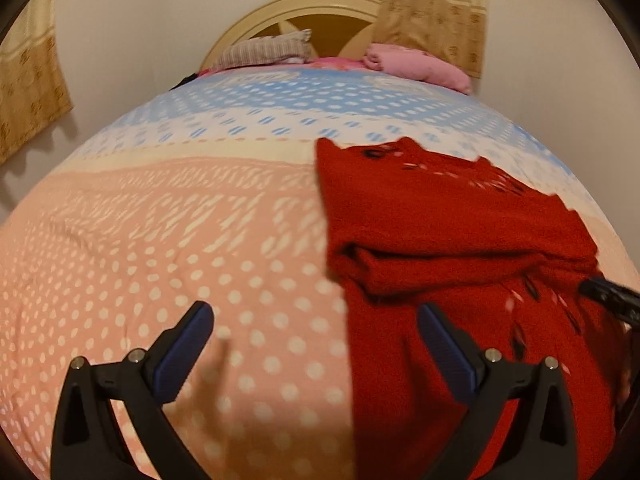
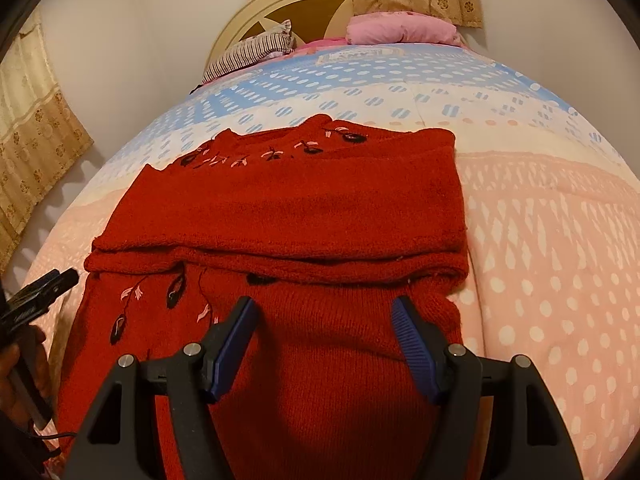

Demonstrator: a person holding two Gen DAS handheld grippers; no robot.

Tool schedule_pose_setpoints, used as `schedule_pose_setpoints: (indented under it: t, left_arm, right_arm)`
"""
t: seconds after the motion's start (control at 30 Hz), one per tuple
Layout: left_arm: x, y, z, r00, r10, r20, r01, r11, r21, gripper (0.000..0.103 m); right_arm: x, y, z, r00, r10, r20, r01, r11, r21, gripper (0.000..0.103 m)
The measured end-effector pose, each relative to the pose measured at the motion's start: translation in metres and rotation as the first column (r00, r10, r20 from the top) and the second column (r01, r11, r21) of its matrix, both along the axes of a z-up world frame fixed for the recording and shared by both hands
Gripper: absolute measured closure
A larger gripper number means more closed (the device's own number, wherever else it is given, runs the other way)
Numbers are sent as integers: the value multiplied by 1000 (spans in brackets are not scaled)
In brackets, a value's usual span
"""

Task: Fold small clothes
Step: 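Fold the side edge inward over the body with the right gripper, release, then move the left gripper to the cardigan hem and close on it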

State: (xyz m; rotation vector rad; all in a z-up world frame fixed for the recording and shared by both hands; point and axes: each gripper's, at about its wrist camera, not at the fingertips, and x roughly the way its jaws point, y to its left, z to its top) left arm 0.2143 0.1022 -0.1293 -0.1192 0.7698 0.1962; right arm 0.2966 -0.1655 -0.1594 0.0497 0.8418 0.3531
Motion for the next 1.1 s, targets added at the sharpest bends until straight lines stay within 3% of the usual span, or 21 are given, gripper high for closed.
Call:
schedule_pose_setpoints:
  t: [0.53, 1.1]
  left_arm:
    - [-51, -39, 20, 991, -133, 18, 133, 991, 3, 0]
    - [-107, -36, 19, 988, -152, 0, 152, 988, -24, 0]
  right_arm:
    - [-48, -6, 8, 1000, -1, 19, 1, 1000, 2, 32]
    - [-92, -9, 2, 1000, 11, -19, -12, 1000, -23, 32]
